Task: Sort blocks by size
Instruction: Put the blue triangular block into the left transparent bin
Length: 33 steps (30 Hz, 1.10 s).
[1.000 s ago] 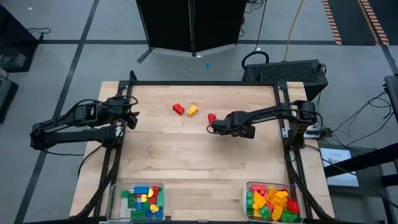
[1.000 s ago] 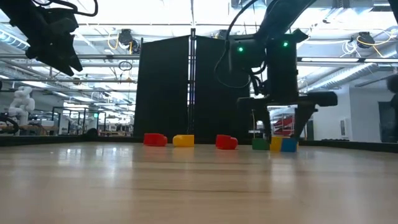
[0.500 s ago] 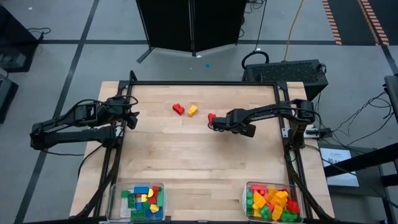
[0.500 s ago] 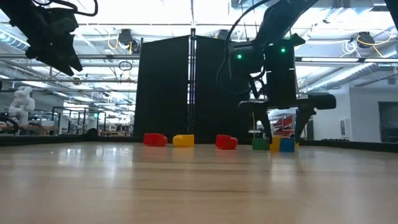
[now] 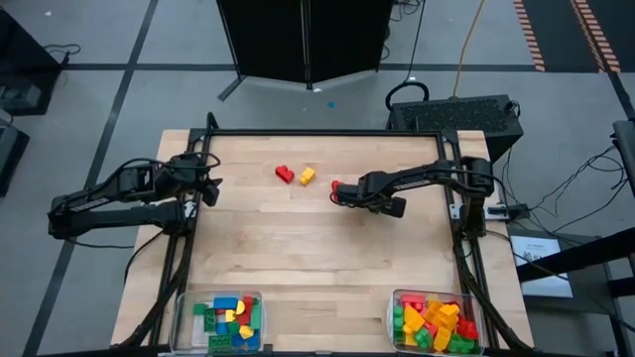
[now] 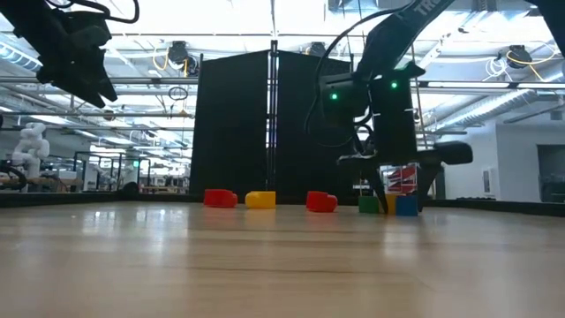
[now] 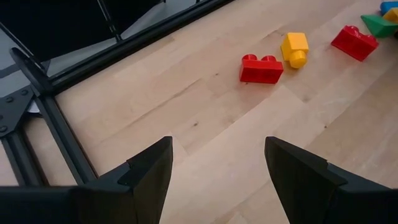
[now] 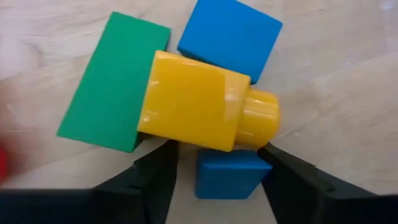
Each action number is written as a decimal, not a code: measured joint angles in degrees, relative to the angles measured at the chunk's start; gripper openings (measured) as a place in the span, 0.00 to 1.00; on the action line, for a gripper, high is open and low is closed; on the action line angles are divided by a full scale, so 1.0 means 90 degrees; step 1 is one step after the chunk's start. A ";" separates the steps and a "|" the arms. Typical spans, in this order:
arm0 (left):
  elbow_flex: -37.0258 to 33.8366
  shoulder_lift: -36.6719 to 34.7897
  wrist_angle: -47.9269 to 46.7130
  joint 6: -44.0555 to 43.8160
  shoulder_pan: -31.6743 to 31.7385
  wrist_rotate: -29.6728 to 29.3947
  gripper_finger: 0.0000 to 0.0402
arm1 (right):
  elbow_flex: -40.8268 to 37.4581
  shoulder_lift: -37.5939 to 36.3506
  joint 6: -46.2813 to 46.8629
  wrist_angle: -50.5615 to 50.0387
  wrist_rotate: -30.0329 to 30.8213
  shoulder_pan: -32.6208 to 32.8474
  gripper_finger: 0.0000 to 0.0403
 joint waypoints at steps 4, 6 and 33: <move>0.0000 0.0000 0.0000 0.0005 0.0000 0.0036 0.64 | 0.0001 0.0052 0.0003 0.0089 0.0041 0.0002 0.38; 0.0000 0.0001 0.0000 0.0008 -0.0001 0.0048 0.64 | -0.0005 0.0050 0.0002 0.0069 0.0024 0.0015 0.28; 0.0000 0.0000 0.0000 -0.0031 0.0000 0.0068 0.64 | 0.2190 0.0308 -0.6138 0.7121 0.0607 0.2473 0.28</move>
